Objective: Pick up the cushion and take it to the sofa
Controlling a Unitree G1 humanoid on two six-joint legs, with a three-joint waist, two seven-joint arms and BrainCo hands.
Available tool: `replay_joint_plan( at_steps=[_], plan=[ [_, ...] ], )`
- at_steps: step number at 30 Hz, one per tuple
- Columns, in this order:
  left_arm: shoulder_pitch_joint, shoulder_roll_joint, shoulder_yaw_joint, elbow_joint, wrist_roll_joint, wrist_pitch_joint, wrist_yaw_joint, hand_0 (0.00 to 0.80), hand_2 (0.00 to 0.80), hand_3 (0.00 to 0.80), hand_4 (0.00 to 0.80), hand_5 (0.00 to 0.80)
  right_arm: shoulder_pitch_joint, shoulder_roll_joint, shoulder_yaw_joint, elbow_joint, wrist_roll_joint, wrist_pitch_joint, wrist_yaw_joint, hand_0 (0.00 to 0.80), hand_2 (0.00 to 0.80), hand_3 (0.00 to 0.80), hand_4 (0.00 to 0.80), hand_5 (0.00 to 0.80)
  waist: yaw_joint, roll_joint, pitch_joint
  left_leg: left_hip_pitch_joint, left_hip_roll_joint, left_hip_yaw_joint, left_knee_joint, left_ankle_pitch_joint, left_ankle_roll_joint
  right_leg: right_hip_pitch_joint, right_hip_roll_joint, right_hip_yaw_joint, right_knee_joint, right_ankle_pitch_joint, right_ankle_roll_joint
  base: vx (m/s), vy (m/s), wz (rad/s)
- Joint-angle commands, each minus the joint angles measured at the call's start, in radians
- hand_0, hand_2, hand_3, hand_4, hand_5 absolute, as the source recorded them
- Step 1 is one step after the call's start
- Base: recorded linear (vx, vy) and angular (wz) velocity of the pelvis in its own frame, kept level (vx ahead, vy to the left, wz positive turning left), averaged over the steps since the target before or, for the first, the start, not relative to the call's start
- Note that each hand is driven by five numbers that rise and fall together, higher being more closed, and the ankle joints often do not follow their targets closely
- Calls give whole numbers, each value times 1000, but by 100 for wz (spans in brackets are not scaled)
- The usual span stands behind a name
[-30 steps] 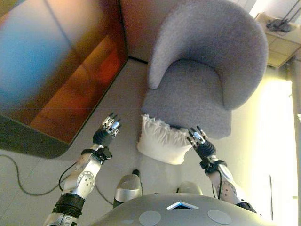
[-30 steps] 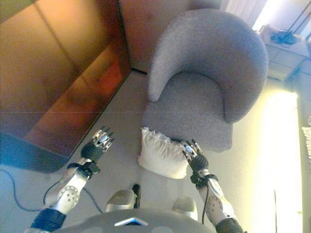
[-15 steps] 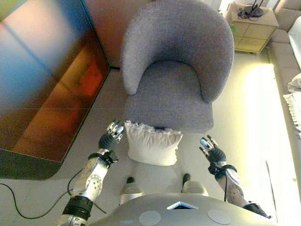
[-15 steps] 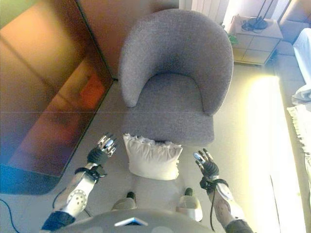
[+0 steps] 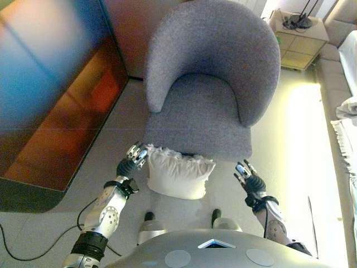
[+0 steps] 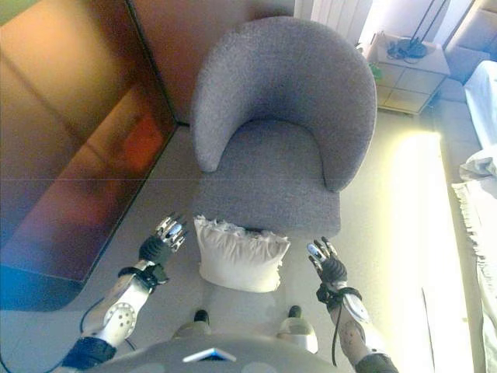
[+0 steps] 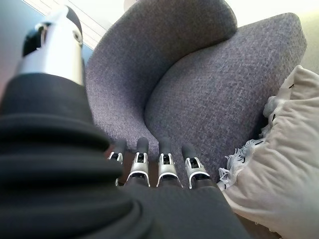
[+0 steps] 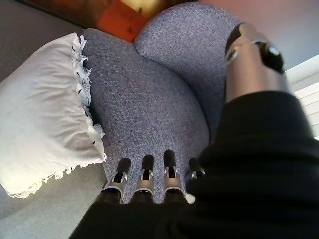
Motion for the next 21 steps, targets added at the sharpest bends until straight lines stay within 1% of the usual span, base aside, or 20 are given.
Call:
replay_joint_plan(
  at_steps=[1,3,7,9,10,11,12,14,16,18,19,21],
  plan=[
    [-42,27,8,-31,1,-34,-8,0,0,0,0,0,-20,-18,-14,-97,-17,-36,19,0,0,0,0,0,-25,-26,-8,-21,8,-1,102,-44,47,-34,-5,14,121,-54,-3,37,-43,9],
    [-44,26,3,-36,3,-31,-5,0,0,0,0,0,-29,-23,-11,-105,-18,-45,22,0,0,0,0,0,-21,-27,-11,-19,8,-9,99,-42,44,-25,-2,11,114,-54,-6,27,-25,8],
    [-48,28,3,-41,22,-30,-12,0,0,0,0,0,-47,-36,-8,-115,-71,-54,21,0,0,0,0,0,-14,-25,-18,-12,2,-14,90,-39,38,-10,0,2,85,-44,-7,0,0,0],
    [-48,31,3,-60,29,-21,-21,0,0,0,0,0,-57,-47,-4,-129,-52,-50,45,0,0,0,0,0,-11,-23,-21,-12,0,-14,91,-34,34,-4,2,-3,67,-35,-5,0,0,0],
    [-49,33,3,-68,9,-13,-34,0,0,0,0,0,-62,-49,-3,-140,6,-43,80,0,0,0,0,0,-9,-22,-22,-13,0,-13,94,-34,32,-3,2,-3,60,-31,-4,0,0,0],
    [-53,31,8,-81,-48,10,-66,0,0,0,0,0,-68,-43,-5,-158,88,-33,137,0,0,0,0,0,-8,-22,-21,-13,-2,-12,96,-37,32,-2,1,-4,55,-26,-3,0,0,0],
    [-54,27,11,-89,-83,24,-86,0,0,0,0,0,-69,-36,-5,-171,124,-27,164,0,0,0,0,0,-8,-22,-19,-13,-2,-11,96,-39,33,-2,0,-4,53,-25,-3,0,0,0],
    [-43,5,14,-127,-233,76,-212,0,0,0,0,0,-59,-23,-5,-220,242,-20,308,0,0,0,0,0,-8,-22,-19,-11,-6,-3,96,-48,37,-2,-2,-3,49,-23,-1,-5,40,0],
    [-27,-12,1,-158,-382,131,-327,0,0,0,0,0,-53,-1,-1,-230,402,10,478,0,0,0,0,0,-7,-21,-21,-9,-10,4,96,-56,40,-2,-5,-4,48,-23,3,8,48,0],
    [-18,-39,-8,-158,-542,210,-462,0,0,0,0,0,-53,36,8,-211,576,72,649,0,0,0,0,0,-4,-21,-25,-6,-14,12,97,-65,42,-1,-11,-6,47,-22,9,30,42,0],
    [-18,-57,-13,-151,-604,250,-507,0,0,0,0,0,-59,56,14,-190,649,107,696,0,0,0,0,0,-3,-21,-30,-4,-16,15,96,-68,43,0,-13,-7,46,-23,10,43,37,0],
    [-17,-76,-24,-143,-656,272,-535,0,0,0,0,0,-73,78,18,-162,713,138,691,0,0,0,0,0,-2,-20,-35,0,-19,21,94,-72,45,1,-17,-7,47,-24,13,42,37,0]
  ],
)
